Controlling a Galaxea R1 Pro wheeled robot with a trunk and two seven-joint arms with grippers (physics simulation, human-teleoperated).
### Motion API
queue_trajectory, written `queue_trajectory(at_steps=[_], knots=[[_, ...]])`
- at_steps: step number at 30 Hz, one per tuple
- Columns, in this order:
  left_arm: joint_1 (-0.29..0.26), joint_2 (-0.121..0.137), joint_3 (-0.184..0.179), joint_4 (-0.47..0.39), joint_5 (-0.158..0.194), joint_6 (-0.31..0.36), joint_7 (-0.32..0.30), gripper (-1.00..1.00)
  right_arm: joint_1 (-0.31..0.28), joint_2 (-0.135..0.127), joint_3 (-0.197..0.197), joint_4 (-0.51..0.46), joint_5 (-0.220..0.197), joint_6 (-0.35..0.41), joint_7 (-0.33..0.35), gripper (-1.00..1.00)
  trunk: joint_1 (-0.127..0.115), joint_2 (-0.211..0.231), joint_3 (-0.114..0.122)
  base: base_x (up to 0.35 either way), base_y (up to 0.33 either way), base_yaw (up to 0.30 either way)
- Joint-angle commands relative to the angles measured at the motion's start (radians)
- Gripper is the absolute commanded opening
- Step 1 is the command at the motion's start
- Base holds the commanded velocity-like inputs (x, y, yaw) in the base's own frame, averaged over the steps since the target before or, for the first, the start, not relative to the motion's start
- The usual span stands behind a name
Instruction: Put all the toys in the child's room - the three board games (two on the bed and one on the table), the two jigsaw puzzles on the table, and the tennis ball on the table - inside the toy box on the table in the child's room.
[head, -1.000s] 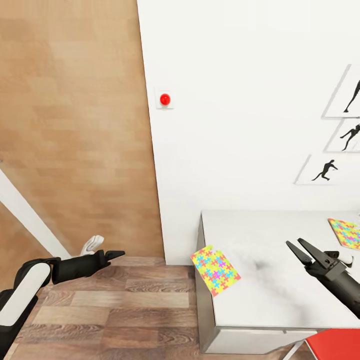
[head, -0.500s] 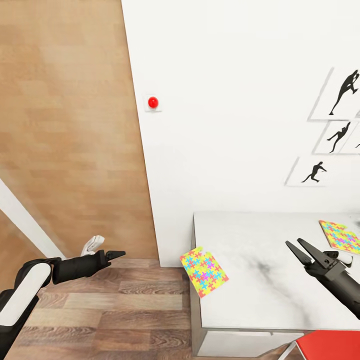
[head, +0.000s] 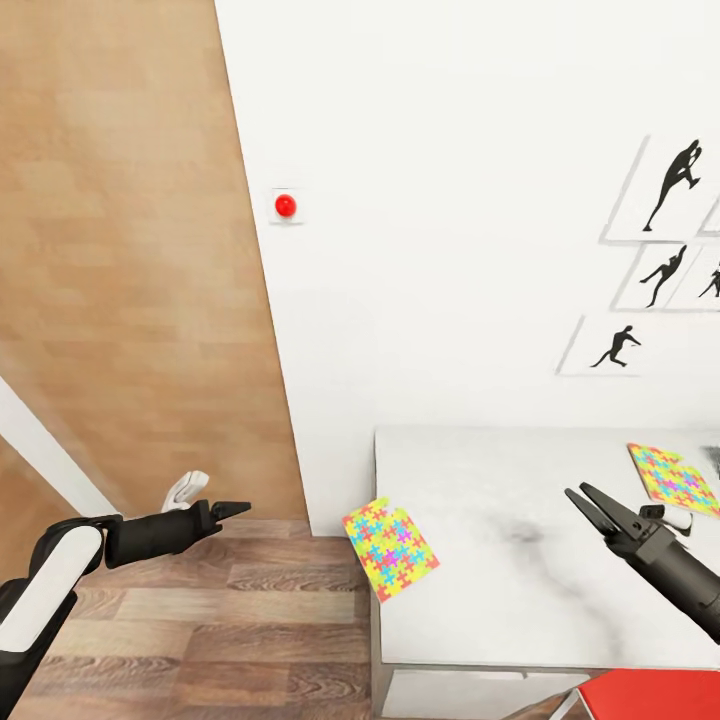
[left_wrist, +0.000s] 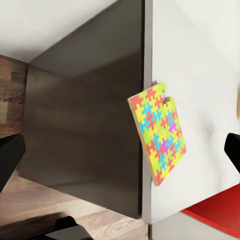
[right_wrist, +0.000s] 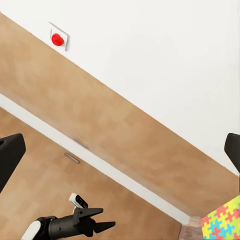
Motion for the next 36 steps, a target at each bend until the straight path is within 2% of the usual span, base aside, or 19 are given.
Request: queue_trajectory(at_steps=[1,5,10,14,25,29,34,36], knots=[[-0.001,0.001,-0.001,0.0,-0.006,0.002,-0.006,1.0,-0.001,0.0,-0.001,0.0,-0.002,0.005,0.001,1.0,0.001,-0.002,-0.002,0.038,-0.13,0.0],[-0.001,0.001,-0.001,0.0,-0.006,0.002,-0.006,1.0,-0.001,0.0,-0.001,0.0,0.001,0.005,0.002,1.0,0.001,-0.002,-0.002,0.019,-0.064,0.0],[-0.001,0.0,-0.033,0.0,-0.007,0.001,-0.005,1.0,-0.001,0.0,-0.001,0.0,0.001,0.005,0.001,1.0,0.001,-0.002,-0.002,0.002,-0.111,0.0],[-0.001,0.001,-0.042,0.0,-0.007,0.002,-0.005,1.0,-0.001,0.0,-0.001,0.0,0.001,0.006,0.002,1.0,0.001,-0.002,-0.002,0.001,-0.098,0.0],[-0.001,0.001,-0.043,0.0,-0.006,0.004,-0.007,1.0,-0.002,-0.001,-0.004,-0.008,0.0,0.009,0.017,1.0,0.001,-0.002,-0.002,0.0,-0.011,0.0],[-0.001,0.001,-0.043,0.0,-0.006,0.004,-0.007,1.0,-0.002,-0.002,-0.009,-0.011,-0.001,0.009,0.114,1.0,0.012,-0.023,-0.011,0.0,0.0,0.0],[-0.001,0.001,-0.042,0.0,-0.006,0.005,-0.007,1.0,-0.002,-0.003,-0.012,-0.012,0.004,-0.001,0.348,1.0,0.031,-0.058,-0.027,0.0,0.0,0.0],[-0.001,0.001,-0.042,0.0,-0.005,0.004,-0.007,1.0,-0.001,-0.004,-0.013,-0.011,0.005,-0.022,0.395,1.0,0.039,-0.072,-0.033,0.0,0.0,0.0]])
